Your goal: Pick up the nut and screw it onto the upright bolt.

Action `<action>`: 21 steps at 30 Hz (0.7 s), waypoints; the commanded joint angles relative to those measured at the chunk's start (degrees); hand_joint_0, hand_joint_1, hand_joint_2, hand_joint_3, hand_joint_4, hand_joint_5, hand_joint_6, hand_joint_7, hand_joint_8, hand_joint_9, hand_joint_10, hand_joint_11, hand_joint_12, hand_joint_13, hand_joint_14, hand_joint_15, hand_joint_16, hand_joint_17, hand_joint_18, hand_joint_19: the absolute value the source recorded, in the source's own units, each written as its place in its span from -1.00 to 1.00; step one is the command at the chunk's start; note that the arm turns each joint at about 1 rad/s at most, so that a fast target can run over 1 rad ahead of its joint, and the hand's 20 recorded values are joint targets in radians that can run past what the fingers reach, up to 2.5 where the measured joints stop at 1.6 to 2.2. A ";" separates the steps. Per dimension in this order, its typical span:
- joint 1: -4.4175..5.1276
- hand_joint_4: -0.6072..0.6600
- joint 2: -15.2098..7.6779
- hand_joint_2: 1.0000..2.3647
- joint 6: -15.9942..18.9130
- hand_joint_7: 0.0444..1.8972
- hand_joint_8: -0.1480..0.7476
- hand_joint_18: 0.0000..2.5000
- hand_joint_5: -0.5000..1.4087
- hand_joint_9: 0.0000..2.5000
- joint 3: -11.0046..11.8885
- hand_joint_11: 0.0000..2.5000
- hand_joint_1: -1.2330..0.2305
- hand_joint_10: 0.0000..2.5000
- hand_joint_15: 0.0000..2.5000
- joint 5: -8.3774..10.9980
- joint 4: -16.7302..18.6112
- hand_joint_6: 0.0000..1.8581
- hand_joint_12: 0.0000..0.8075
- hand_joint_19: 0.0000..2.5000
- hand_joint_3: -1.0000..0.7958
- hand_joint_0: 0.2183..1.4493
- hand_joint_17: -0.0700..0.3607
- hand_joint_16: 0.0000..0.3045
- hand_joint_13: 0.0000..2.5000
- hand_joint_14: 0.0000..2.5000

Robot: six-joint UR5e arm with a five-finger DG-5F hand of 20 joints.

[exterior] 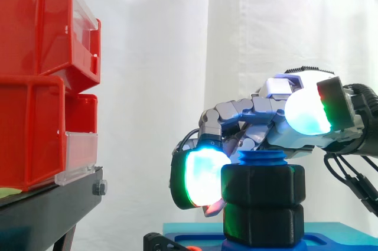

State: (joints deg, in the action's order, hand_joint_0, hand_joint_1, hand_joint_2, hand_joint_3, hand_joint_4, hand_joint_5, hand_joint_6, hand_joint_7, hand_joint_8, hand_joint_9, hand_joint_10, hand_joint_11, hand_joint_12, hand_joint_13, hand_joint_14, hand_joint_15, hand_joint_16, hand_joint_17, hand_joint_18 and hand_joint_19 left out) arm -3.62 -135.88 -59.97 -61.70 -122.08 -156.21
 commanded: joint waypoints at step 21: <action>-1.48 0.07 0.00 -1.00 -0.85 0.41 -0.16 -0.76 -0.42 -0.17 -0.97 -1.00 0.35 -1.00 -1.00 -0.09 0.55 -0.42 -0.55 -1.00 -0.44 -0.53 -0.54 -0.92 -0.47 -1.00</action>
State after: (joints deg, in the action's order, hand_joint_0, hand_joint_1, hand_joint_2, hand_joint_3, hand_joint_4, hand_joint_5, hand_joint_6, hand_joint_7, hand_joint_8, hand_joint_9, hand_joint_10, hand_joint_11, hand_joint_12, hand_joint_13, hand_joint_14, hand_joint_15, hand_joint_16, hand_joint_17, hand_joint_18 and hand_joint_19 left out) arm -4.93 -135.87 -60.81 -62.62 -122.15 -155.70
